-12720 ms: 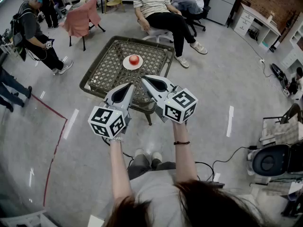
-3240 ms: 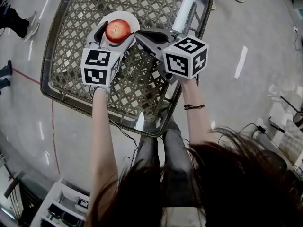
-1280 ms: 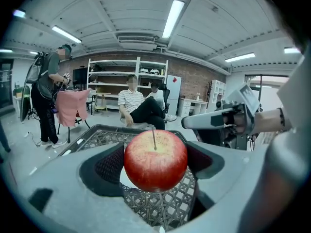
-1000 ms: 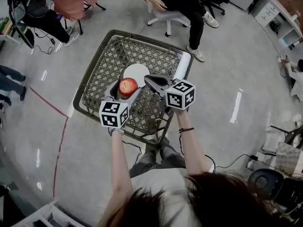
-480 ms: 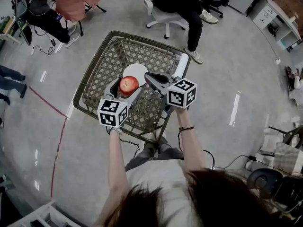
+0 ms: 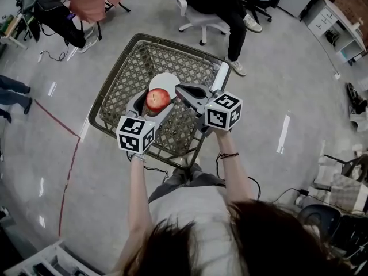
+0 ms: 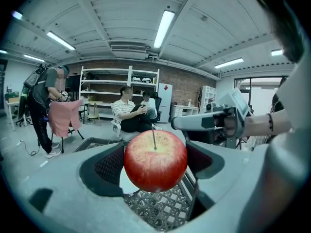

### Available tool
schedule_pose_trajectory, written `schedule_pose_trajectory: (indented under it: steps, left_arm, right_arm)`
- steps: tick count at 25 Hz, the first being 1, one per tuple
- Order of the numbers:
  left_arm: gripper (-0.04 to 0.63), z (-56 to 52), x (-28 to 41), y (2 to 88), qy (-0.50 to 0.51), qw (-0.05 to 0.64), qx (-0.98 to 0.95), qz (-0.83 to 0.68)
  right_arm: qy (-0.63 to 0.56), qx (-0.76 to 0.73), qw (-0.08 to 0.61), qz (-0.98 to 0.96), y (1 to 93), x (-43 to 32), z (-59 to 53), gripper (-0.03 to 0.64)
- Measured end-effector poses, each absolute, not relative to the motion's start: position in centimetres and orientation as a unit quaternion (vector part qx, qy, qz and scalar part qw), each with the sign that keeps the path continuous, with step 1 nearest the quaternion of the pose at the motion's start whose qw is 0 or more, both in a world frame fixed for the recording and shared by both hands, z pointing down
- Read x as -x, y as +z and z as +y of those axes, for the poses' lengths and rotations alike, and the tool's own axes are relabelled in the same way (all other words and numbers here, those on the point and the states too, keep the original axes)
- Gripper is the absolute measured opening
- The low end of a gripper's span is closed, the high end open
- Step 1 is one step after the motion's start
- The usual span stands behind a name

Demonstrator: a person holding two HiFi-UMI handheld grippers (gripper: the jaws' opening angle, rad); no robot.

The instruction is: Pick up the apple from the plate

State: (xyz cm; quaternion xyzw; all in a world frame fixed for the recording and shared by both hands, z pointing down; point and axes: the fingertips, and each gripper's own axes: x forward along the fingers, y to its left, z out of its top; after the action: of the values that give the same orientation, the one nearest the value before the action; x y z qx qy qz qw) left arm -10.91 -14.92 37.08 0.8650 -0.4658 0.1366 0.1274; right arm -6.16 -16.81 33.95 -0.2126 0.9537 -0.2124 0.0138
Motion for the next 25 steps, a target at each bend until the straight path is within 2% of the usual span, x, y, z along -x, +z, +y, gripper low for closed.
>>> schedule_pose_trajectory:
  steps: [25]
  left_arm:
    - [0.403,-12.8,10.9,34.8,0.132,0.11,-0.87,-0.462]
  right_arm:
    - [-0.165,0.174,0.011,0.971,32.3,6.6,-13.9,0.009]
